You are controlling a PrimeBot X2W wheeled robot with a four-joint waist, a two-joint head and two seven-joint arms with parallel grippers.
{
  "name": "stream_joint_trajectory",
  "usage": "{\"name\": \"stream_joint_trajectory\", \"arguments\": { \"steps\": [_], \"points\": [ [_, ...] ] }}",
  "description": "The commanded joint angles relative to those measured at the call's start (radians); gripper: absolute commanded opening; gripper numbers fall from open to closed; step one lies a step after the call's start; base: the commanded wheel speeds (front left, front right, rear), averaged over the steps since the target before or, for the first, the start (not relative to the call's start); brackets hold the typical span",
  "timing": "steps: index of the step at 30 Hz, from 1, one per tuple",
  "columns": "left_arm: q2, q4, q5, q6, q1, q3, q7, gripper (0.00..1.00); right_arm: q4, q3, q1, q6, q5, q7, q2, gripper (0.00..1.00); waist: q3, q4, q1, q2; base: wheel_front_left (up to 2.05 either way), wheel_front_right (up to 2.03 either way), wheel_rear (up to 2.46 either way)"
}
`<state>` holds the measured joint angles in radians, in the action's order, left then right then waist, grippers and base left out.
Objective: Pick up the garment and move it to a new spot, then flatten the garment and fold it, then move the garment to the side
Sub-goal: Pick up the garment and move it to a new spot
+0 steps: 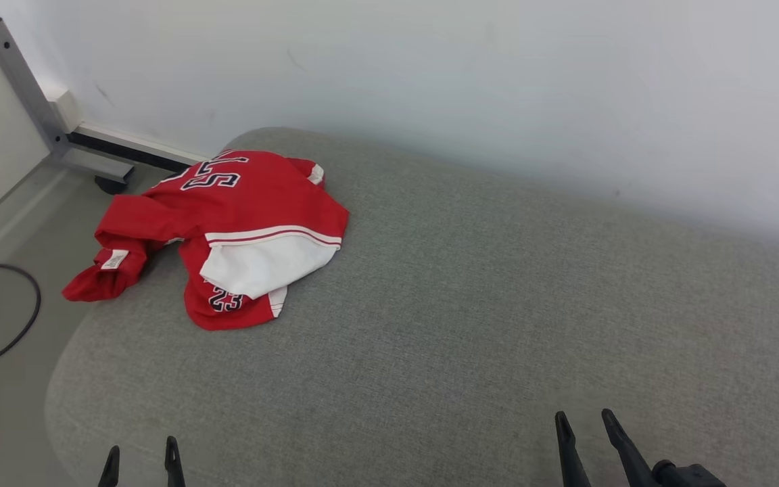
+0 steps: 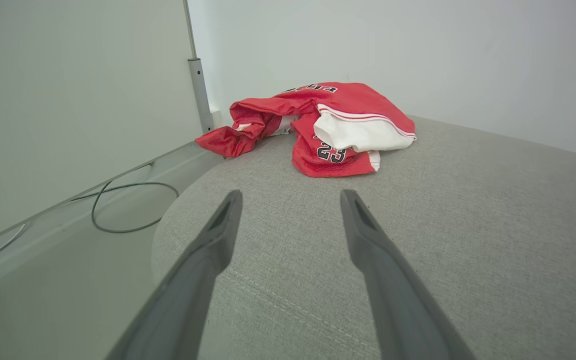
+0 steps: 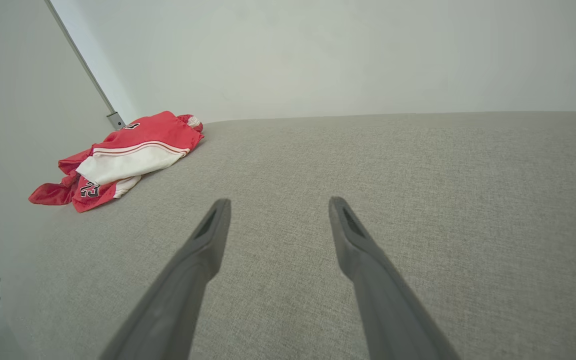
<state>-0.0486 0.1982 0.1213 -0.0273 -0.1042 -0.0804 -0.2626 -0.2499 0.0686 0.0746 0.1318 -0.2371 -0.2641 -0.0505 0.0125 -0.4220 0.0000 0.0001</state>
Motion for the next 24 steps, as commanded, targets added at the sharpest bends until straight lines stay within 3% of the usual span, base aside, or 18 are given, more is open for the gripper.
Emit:
{"name": "stream_joint_trajectory", "arguments": {
  "steps": [1,24],
  "points": [
    [-0.003,0.000,-0.001,0.002,-0.018,-0.001,-0.004,1.00,-0.002,0.002,0.011,-0.002,0.004,-0.001,0.001,1.00,0.007,-0.022,0.0000,-0.0001,0.00,0.00,0.00],
    [-0.003,-0.010,0.014,0.013,-0.012,-0.034,-0.004,1.00,-0.006,0.030,0.012,-0.002,0.008,-0.001,0.000,1.00,0.015,-0.020,0.0000,-0.0001,0.00,0.00,0.00]
  ]
}}
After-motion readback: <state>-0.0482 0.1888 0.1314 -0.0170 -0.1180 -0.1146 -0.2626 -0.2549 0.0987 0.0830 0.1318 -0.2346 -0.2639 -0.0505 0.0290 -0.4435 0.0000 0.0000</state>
